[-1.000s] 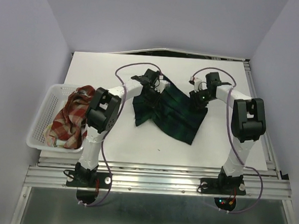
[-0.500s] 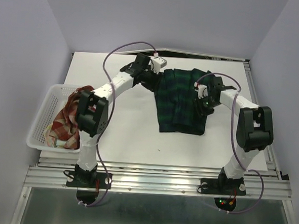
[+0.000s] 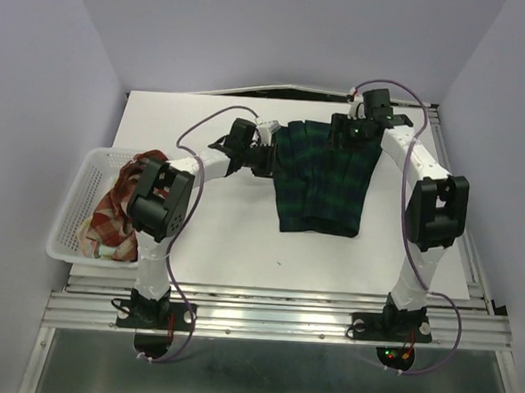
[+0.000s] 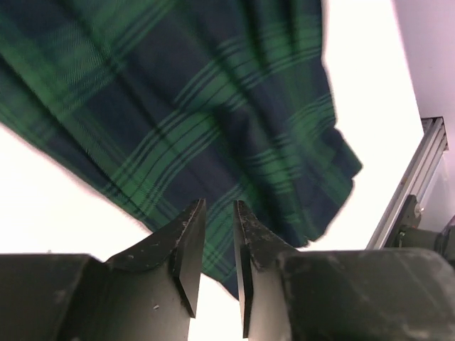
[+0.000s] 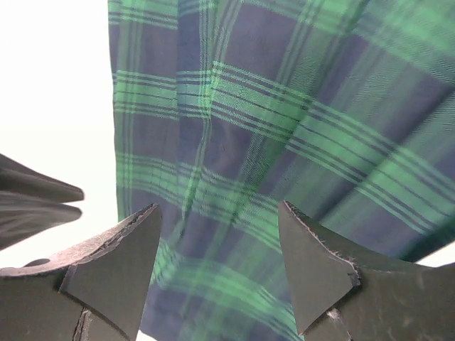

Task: Fold and stack the skirts
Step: Fold the skirt

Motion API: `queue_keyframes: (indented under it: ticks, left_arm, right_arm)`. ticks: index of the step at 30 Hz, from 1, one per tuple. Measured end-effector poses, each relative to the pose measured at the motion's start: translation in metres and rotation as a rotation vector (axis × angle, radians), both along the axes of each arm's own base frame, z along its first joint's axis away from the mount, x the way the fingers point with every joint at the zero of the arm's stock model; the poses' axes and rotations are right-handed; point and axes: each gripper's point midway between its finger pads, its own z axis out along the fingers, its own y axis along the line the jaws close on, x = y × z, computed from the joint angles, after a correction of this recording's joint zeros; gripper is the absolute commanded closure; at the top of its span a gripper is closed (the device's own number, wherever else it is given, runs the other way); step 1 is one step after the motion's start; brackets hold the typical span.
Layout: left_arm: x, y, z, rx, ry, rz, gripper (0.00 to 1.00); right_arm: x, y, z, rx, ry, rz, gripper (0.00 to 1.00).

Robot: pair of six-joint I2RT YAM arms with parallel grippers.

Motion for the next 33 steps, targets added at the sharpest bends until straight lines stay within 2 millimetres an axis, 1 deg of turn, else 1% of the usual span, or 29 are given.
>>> queue_keyframes:
  ticks: [1, 2, 3, 4, 6, 8, 9, 13, 16, 18, 19, 20, 22, 23, 25, 26, 27, 28, 29, 31, 33]
  left_arm:
    - [0.0, -0.001, -0.014, 0.007, 0.037, 0.007, 0.69]
    - [0.0, -0.001, -0.032, 0.013, 0.088, 0.021, 0.69]
    - [0.0, -0.002, -0.042, 0.017, 0.118, 0.031, 0.69]
    - [0.0, -0.002, -0.05, 0.02, 0.141, 0.042, 0.7]
    - [0.003, -0.002, -0.059, 0.023, 0.162, 0.063, 0.7]
    - [0.01, -0.002, -0.06, 0.02, 0.158, 0.086, 0.7]
    - [0.012, -0.002, -0.06, 0.017, 0.155, 0.092, 0.7]
    - [0.034, -0.007, -0.051, -0.016, 0.116, 0.116, 0.7]
    - [0.04, -0.008, -0.052, -0.026, 0.113, 0.124, 0.7]
    - [0.042, -0.009, -0.054, -0.031, 0.112, 0.127, 0.7]
    - [0.042, -0.009, -0.056, -0.03, 0.118, 0.129, 0.7]
    - [0.042, -0.009, -0.058, -0.031, 0.121, 0.132, 0.71]
    - [0.045, -0.009, -0.058, -0.032, 0.12, 0.136, 0.71]
    - [0.046, -0.009, -0.059, -0.031, 0.117, 0.141, 0.71]
    - [0.052, -0.01, -0.058, -0.03, 0.108, 0.149, 0.72]
    - [0.054, -0.011, -0.06, -0.029, 0.107, 0.151, 0.73]
    - [0.058, -0.012, -0.06, -0.03, 0.104, 0.155, 0.74]
    - [0.06, -0.012, -0.063, -0.029, 0.105, 0.159, 0.75]
    - [0.062, -0.011, -0.067, -0.027, 0.111, 0.165, 0.76]
    - [0.061, -0.009, -0.079, -0.014, 0.133, 0.171, 0.77]
    - [0.061, -0.009, -0.084, -0.017, 0.148, 0.174, 0.78]
  right_arm:
    - [0.002, 0.004, -0.007, 0.003, 0.017, -0.008, 0.28]
    - [0.004, 0.01, -0.02, -0.002, 0.046, -0.02, 0.28]
    - [0.004, 0.013, -0.027, -0.009, 0.06, -0.023, 0.28]
    - [0.004, 0.018, -0.041, -0.03, 0.086, -0.032, 0.28]
    - [0.004, 0.026, -0.06, -0.07, 0.115, -0.044, 0.28]
    - [0.009, 0.036, -0.073, -0.109, 0.12, -0.046, 0.28]
    - [0.014, 0.04, -0.078, -0.131, 0.114, -0.052, 0.28]
    - [0.029, 0.052, -0.085, -0.189, 0.076, -0.067, 0.29]
    - [0.04, 0.05, -0.089, -0.235, 0.048, -0.097, 0.3]
    - [0.047, 0.046, -0.093, -0.267, 0.035, -0.121, 0.34]
    - [0.049, 0.044, -0.097, -0.281, 0.032, -0.129, 0.36]
    - [0.052, 0.042, -0.102, -0.298, 0.029, -0.14, 0.42]
    - [0.054, 0.04, -0.109, -0.324, 0.031, -0.15, 0.47]
    - [0.055, 0.036, -0.116, -0.344, 0.036, -0.162, 0.56]
    - [0.057, 0.032, -0.122, -0.371, 0.036, -0.169, 0.7]
    - [0.059, 0.031, -0.122, -0.382, 0.032, -0.172, 0.82]
    - [0.06, 0.03, -0.121, -0.389, 0.026, -0.178, 0.87]
    - [0.062, 0.029, -0.119, -0.391, 0.019, -0.178, 0.97]
    - [0.064, 0.03, -0.116, -0.389, 0.011, -0.178, 0.99]
    - [0.066, 0.031, -0.112, -0.383, 0.005, -0.178, 0.99]
    - [0.067, 0.034, -0.109, -0.371, 0.001, -0.173, 0.99]
